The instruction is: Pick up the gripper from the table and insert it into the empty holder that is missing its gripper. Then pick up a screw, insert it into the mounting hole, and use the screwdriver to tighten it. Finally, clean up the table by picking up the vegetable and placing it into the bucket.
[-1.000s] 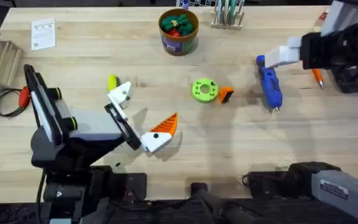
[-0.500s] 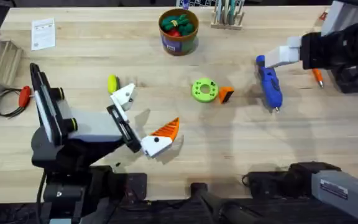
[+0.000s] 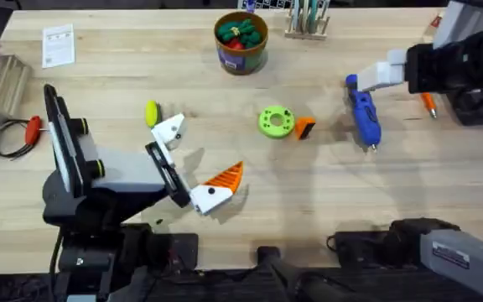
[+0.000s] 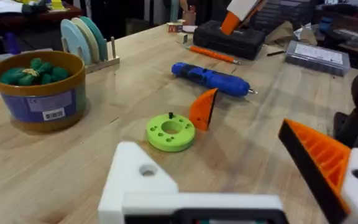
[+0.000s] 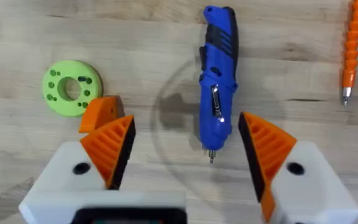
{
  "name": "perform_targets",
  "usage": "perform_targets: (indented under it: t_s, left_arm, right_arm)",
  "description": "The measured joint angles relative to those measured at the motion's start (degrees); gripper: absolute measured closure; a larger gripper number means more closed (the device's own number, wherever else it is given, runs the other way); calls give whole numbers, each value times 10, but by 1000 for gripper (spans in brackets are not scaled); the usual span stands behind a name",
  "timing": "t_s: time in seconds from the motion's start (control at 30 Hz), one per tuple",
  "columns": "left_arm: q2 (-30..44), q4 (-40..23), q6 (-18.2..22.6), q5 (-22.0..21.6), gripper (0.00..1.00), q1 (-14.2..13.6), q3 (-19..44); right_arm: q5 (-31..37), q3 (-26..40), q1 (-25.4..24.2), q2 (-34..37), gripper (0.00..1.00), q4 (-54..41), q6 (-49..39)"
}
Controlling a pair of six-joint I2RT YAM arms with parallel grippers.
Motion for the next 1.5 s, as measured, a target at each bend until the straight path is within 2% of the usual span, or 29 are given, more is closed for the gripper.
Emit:
perform_targets:
  t_s: [0.27,1.5]
  left_arm:
    - [0,0,0,1,15,-19,0]
    - [0,0,0,2,14,-19,0]
  right_arm:
    - [0,0,0,0,15,0,0]
    - [0,0,0,0,15,0,0]
